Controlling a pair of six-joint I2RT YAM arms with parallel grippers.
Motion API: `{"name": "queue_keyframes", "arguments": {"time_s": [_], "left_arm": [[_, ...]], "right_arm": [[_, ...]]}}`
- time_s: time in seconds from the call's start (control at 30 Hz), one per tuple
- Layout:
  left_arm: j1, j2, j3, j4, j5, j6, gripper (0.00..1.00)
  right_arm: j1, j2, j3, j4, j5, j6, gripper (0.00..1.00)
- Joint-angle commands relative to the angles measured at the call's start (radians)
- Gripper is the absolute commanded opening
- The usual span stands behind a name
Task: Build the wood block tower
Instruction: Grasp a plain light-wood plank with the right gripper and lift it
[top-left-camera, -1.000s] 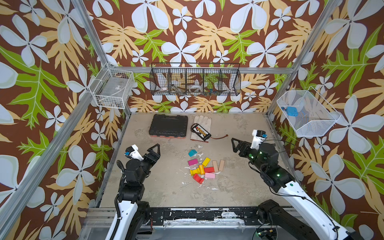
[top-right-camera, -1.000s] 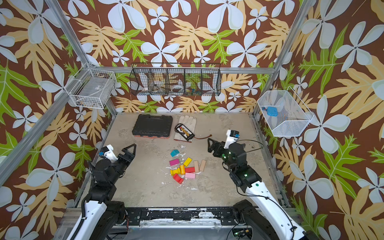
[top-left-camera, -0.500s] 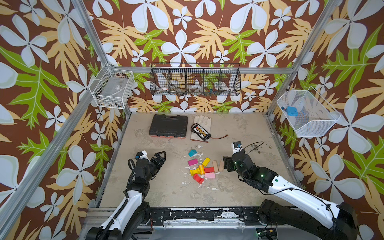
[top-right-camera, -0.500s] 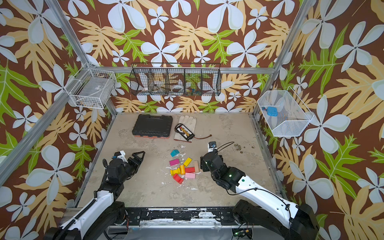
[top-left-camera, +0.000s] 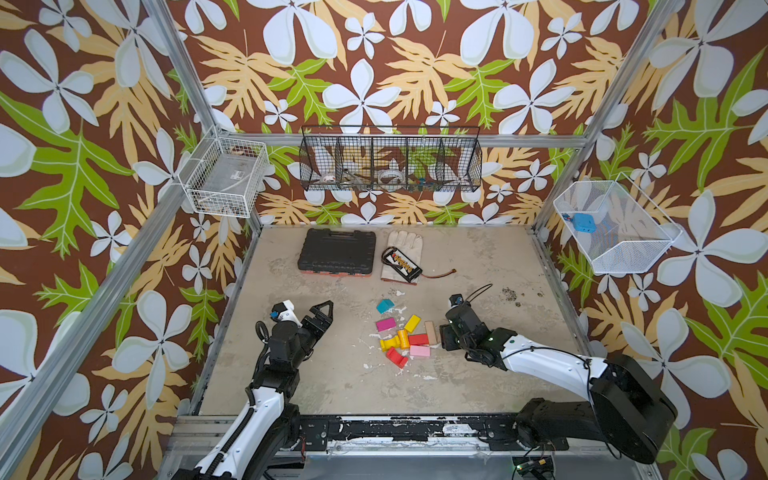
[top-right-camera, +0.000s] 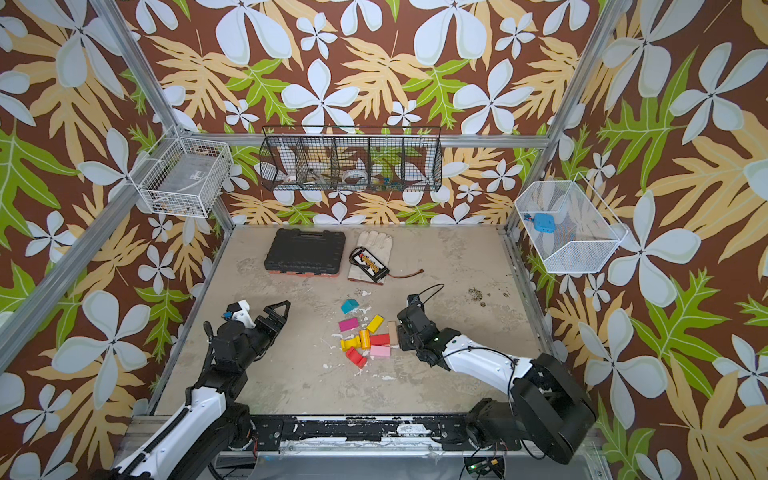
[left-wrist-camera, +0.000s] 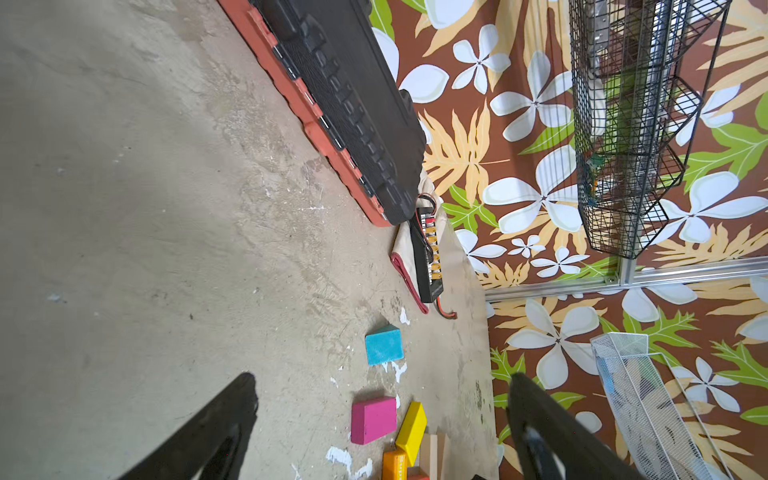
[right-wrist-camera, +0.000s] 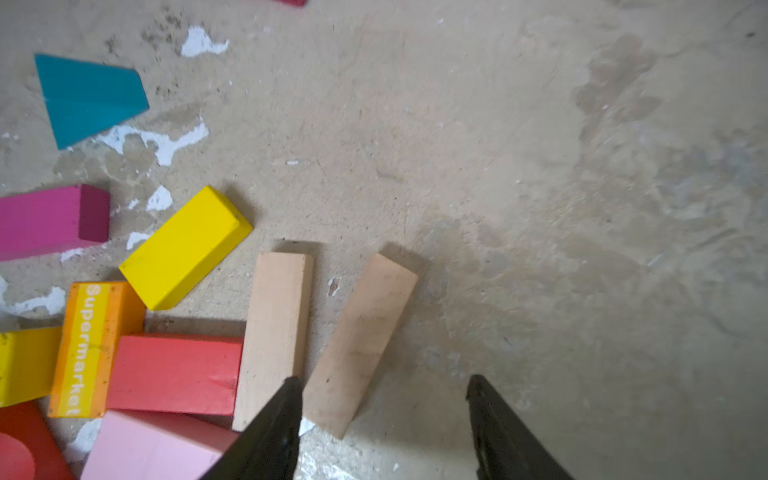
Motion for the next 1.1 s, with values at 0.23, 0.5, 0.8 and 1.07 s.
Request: {"name": "queue_keyframes", "arguments": {"time_s": [0.23,0.5,0.8,1.07], "left_arm": [[-0.001,0.041,0.017,0.017,-0.004,-0.007,0.92],[-0.001,0.019,0.014,0.009,-0.013,-0.006,0.92],[-0.001,0.026,0.019,0.002,-0.013,-0.003,0.92],[0.000,0.042,0.022,0.007,-0.002,-0.008,0.92]], "right_arm": [[0.001,0.109,0.025,0.026,-0.048,0.001,0.53],[0.002,0.109,0.025,0.003,-0.025,0.011,0.43],[0.001,0.142,0.041,-0.001,-0.016,0.010,0.31],[0.002,0.133,0.045,-0.007,-0.002,0.012,0.24]]}}
